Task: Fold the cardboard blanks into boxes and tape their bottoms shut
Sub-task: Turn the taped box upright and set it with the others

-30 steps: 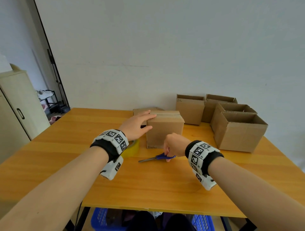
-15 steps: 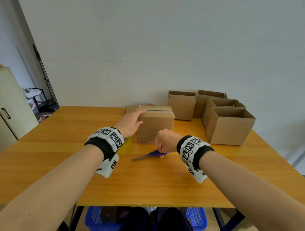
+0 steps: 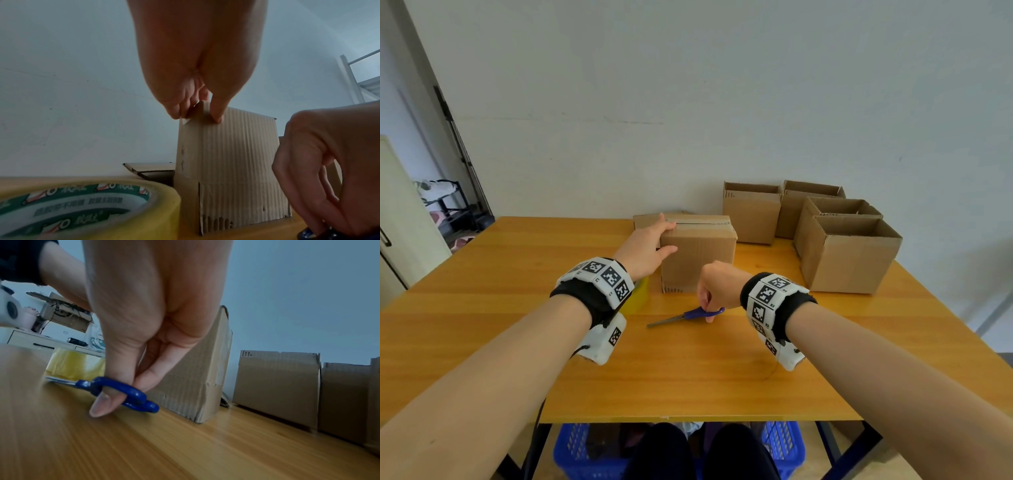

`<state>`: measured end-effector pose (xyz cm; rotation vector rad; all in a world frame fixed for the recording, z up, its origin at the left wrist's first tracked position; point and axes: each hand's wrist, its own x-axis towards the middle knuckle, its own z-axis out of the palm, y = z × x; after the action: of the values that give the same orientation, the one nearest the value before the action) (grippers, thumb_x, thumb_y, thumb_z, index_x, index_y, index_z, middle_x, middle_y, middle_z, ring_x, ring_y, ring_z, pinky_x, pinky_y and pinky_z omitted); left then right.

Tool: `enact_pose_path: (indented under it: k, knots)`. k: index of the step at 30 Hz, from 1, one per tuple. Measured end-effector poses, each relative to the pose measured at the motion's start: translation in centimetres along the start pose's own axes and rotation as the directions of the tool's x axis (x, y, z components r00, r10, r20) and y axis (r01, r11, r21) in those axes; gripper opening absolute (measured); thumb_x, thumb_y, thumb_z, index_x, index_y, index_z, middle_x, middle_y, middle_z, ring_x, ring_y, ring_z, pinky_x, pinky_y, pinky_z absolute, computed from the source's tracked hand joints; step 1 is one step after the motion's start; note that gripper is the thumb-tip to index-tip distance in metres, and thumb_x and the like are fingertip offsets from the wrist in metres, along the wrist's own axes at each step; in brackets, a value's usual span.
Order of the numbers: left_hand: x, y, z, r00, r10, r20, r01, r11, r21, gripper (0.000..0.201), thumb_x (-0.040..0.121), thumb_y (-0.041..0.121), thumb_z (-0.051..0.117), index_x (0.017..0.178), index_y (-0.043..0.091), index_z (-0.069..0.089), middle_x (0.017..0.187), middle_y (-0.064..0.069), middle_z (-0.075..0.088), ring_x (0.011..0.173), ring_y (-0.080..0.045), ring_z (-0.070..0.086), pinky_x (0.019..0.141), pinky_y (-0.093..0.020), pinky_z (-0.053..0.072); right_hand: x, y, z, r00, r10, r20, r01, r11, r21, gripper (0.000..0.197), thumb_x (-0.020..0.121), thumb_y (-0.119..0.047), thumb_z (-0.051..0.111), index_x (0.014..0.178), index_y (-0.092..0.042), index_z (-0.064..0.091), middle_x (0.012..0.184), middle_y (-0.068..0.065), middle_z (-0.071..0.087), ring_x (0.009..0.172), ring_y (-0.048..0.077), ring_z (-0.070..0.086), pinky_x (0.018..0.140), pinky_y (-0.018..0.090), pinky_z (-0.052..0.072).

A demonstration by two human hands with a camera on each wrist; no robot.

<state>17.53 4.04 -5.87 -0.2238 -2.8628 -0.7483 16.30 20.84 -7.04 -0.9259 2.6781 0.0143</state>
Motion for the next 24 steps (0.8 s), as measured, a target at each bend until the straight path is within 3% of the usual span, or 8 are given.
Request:
enact_pose_path:
  k: [3,6,9,15,18,20,22,24]
  knots:
    - [0.2,0.2,-0.2,1.0,-0.003,-0.006,0.003,1.0,0.008,0.048,0.096,0.02,0.052,0.142,0.014,0.039,0.157,-0.008,0.019,0.098,-0.02,0.059,0.099,-0.029,0.038,0.3,-0.2,0.1,1.0,-0.003,0.002,0.003,0.999,-0.054,0.013,0.08,-0.02,0.074,0.091,-0.012,0.075,0.096,0.003,0.069,0.085,0.019,0.062,0.073,0.025,0.051]
    - [0.3,0.0,-0.2,1.0,0.009,-0.011,-0.009,1.0,0.012,0.047,0.096,0.02,0.053,0.141,0.015,0.041,0.157,-0.008,0.021,0.078,-0.005,0.052,0.098,-0.028,0.039,0.7,-0.3,0.3,1.0,0.022,-0.009,-0.023,0.996,-0.086,0.01,0.084,-0.016,0.07,0.091,-0.009,0.07,0.101,0.008,0.068,0.088,0.023,0.063,0.077,0.03,0.054]
    - [0.4,0.0,-0.2,1.0,-0.003,-0.006,0.003,1.0,0.019,0.047,0.095,0.02,0.053,0.141,0.015,0.041,0.157,-0.007,0.021,0.104,-0.025,0.059,0.097,-0.028,0.039,1.0,-0.3,0.5,1.0,0.02,-0.024,-0.022,0.996,-0.082,0.011,0.082,-0.016,0.071,0.09,-0.008,0.069,0.099,0.008,0.068,0.089,0.024,0.065,0.079,0.033,0.056]
    - [0.4,-0.1,-0.2,1.0,-0.001,-0.009,0.001,1.0,0.021,0.048,0.095,0.02,0.053,0.141,0.016,0.041,0.157,-0.006,0.021,0.093,-0.015,0.05,0.097,-0.028,0.039,0.9,-0.1,0.6,0.998,-0.051,0.032,0.051,0.999,-0.002,0.014,0.085,-0.014,0.069,0.096,-0.007,0.074,0.098,0.007,0.072,0.088,0.019,0.066,0.077,0.025,0.053]
    - [0.4,-0.1,-0.3,1.0,0.001,-0.002,-0.001,1.0,0.022,0.048,0.095,0.02,0.053,0.141,0.016,0.041,0.157,-0.006,0.02,0.102,-0.023,0.058,0.099,-0.029,0.038,0.9,-0.1,0.7,0.997,-0.073,0.004,0.073,0.997,0.003,0.016,0.088,-0.013,0.064,0.101,-0.008,0.073,0.101,0.006,0.071,0.094,0.02,0.065,0.081,0.026,0.052]
    - [0.4,-0.1,-0.3,1.0,0.006,-0.005,-0.006,0.999,0.032,0.048,0.095,0.021,0.054,0.141,0.015,0.042,0.157,-0.006,0.022,0.107,-0.026,0.058,0.1,-0.029,0.038,0.6,0.0,0.3,0.994,-0.08,-0.075,0.082,0.996,0.034,0.016,0.091,-0.015,0.059,0.101,-0.011,0.071,0.097,0.0,0.069,0.092,0.019,0.064,0.083,0.028,0.053]
    - [0.5,-0.2,-0.3,1.0,0.015,-0.009,-0.014,0.999,0.045,0.048,0.094,0.022,0.055,0.14,0.015,0.043,0.156,-0.007,0.024,0.114,-0.03,0.057,0.1,-0.029,0.038,0.2,-0.1,-0.4,0.964,-0.084,-0.25,0.102,0.993,0.058,0.014,0.091,-0.018,0.054,0.095,-0.015,0.067,0.088,-0.003,0.065,0.083,0.018,0.062,0.079,0.032,0.055]
    - [0.6,-0.4,-0.3,1.0,0.016,-0.018,-0.015,0.999,0.047,0.048,0.093,0.025,0.057,0.138,0.015,0.044,0.154,-0.006,0.029,0.114,-0.029,0.057,0.099,-0.028,0.038,0.0,-0.2,-1.0,0.856,-0.076,-0.511,0.099,0.995,0.017,0.014,0.091,-0.021,0.049,0.095,-0.014,0.061,0.087,0.001,0.064,0.077,0.02,0.06,0.07,0.036,0.054]
